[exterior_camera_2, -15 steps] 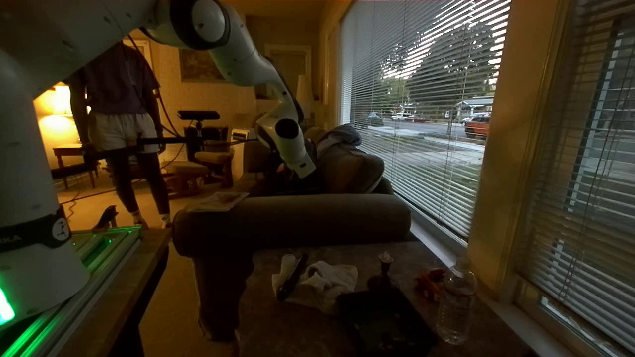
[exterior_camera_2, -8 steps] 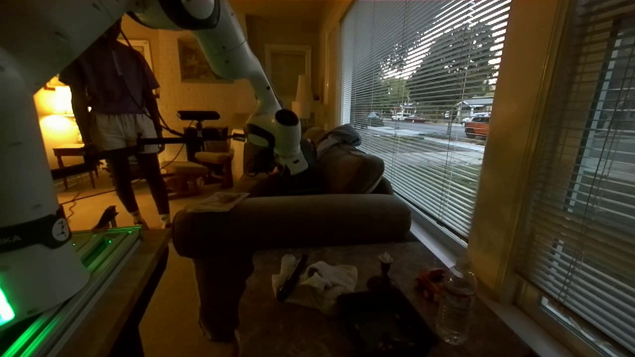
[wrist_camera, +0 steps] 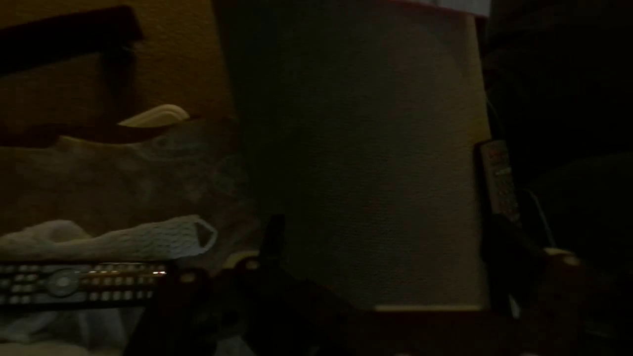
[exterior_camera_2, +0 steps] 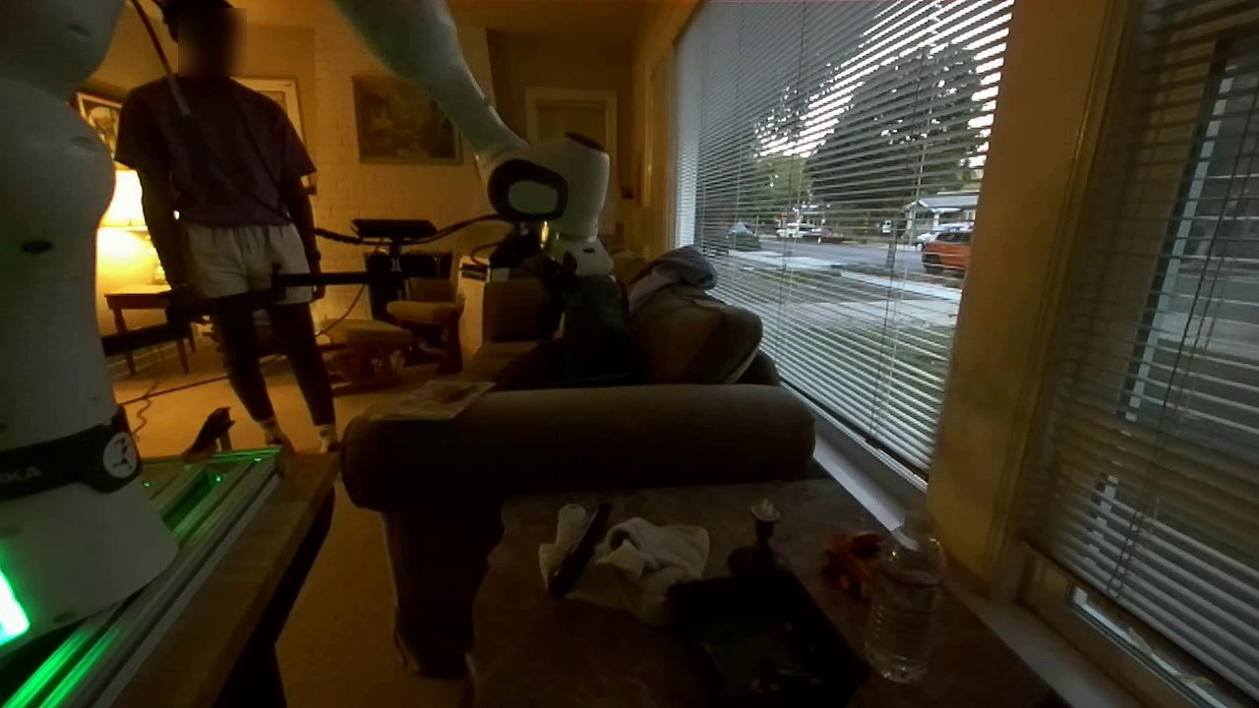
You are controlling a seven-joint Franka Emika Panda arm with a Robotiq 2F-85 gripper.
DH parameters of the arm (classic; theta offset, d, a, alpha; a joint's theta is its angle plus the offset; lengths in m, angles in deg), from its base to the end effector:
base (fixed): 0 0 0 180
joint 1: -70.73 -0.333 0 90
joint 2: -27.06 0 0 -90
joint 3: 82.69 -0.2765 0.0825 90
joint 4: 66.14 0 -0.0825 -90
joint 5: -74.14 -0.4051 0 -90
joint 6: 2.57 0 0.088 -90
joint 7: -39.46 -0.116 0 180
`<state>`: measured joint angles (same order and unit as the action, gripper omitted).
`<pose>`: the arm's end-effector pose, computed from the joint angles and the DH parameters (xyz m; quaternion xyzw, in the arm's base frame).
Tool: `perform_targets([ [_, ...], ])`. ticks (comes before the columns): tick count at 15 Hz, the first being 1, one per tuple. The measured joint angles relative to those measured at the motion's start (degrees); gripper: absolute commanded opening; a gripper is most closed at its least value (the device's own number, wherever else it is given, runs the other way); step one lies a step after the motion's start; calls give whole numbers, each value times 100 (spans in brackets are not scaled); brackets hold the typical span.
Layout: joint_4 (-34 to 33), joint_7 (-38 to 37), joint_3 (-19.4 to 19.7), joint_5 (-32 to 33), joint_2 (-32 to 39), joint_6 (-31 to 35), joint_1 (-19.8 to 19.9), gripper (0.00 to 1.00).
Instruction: Remove the remote on the handle of the couch and push it onto the couch
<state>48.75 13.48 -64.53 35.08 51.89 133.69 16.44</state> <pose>0.4820 0.3615 0.1863 -0.9753 0.1481 0.0892 0.1374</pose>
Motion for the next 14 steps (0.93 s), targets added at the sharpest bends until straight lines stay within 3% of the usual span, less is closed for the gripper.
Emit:
perform_targets([
  [4, -79, -802, 471, 1527, -787, -1866, -356, 100],
  [7, -224, -1334, -272, 2783, -1299, -3132, 295, 100],
  [9, -258, -1474, -569, 3109, -1487, -3481, 580, 100],
  [14, -256, -1481, -619, 3161, -1493, -3521, 631, 100],
])
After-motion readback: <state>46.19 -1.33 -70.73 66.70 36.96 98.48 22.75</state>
